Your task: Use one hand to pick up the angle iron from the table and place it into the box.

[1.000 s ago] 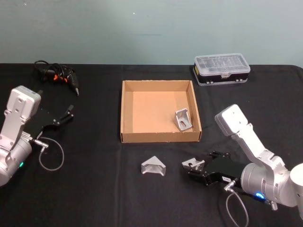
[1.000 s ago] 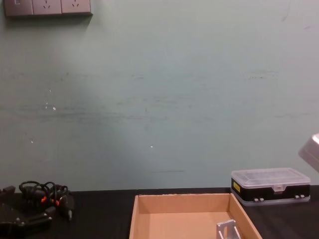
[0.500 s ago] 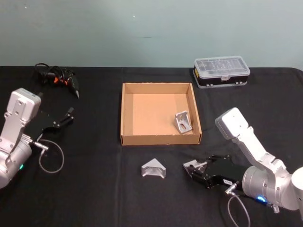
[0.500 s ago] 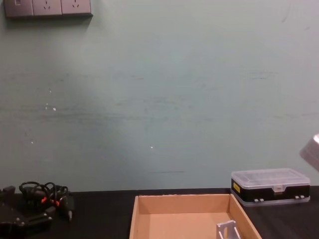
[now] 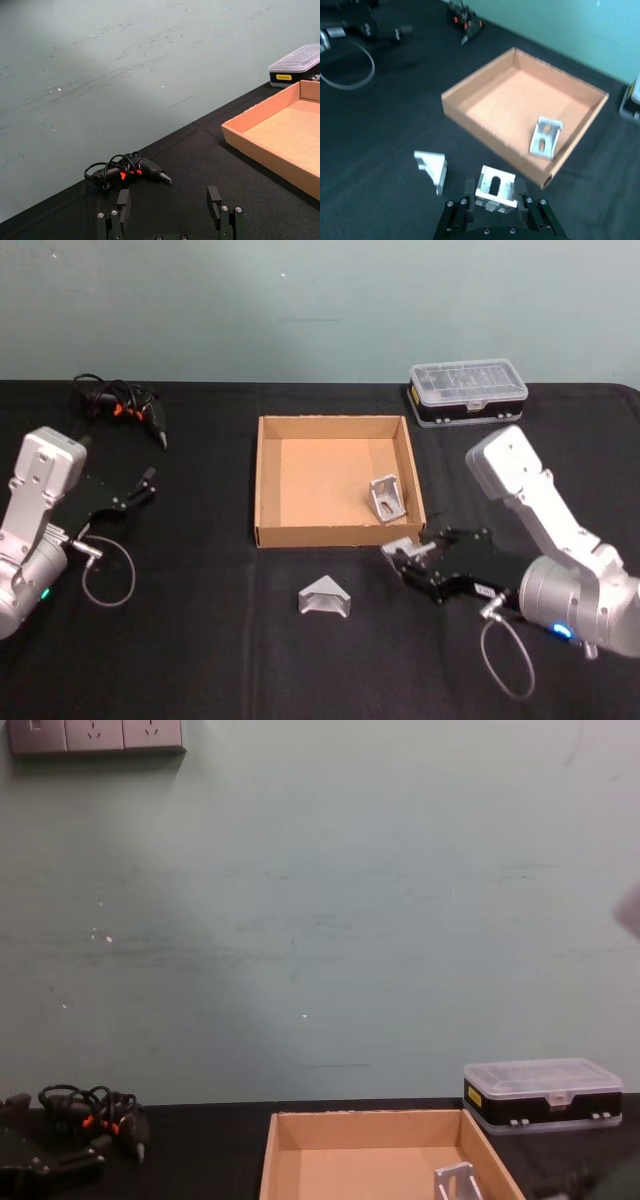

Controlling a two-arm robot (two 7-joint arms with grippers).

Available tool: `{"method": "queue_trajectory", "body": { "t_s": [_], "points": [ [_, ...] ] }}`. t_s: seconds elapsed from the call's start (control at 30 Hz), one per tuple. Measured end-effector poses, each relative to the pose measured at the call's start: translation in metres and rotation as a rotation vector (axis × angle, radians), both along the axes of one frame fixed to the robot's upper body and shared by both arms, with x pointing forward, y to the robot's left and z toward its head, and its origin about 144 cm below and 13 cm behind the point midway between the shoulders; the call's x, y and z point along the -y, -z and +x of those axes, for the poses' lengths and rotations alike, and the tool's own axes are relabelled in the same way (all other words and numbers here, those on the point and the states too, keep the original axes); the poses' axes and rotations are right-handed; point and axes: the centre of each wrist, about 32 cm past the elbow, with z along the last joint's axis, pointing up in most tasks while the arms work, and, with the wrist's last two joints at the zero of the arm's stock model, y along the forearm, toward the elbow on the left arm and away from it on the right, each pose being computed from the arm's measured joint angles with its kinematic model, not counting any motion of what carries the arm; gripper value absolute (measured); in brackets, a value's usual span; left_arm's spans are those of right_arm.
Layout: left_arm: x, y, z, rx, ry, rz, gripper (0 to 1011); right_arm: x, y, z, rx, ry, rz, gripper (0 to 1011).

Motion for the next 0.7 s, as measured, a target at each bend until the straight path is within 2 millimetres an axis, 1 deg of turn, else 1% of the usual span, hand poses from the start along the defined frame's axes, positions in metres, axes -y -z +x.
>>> {"method": "queue_trajectory", "body": {
  "t_s": [0.1,0.2,0.3,0.37,0.5,0.53,0.7],
  "points": [
    [0.0,0.0,0.0,0.0,0.0,0.0,1000,-0.003,-0.007,0.004,0.021,-0.006,0.007,471],
    [0.0,0.0,0.0,0.0,0.0,0.0,1000,-0.01,-0.018,0.013,0.058,-0.016,0.023,471],
    [0.0,0.0,0.0,0.0,0.0,0.0,1000,-0.014,-0.022,0.02,0.075,-0.021,0.03,471],
    [0.0,0.0,0.0,0.0,0.0,0.0,1000,-0.02,-0.027,0.03,0.097,-0.026,0.035,471],
    [0.0,0.0,0.0,0.0,0.0,0.0,1000,-0.026,-0.029,0.042,0.113,-0.031,0.029,471],
    [0.0,0.0,0.0,0.0,0.0,0.0,1000,-0.029,-0.029,0.049,0.118,-0.036,0.024,471],
    [0.0,0.0,0.0,0.0,0.0,0.0,1000,-0.035,-0.023,0.069,0.109,-0.046,0.018,471]
  ]
}}
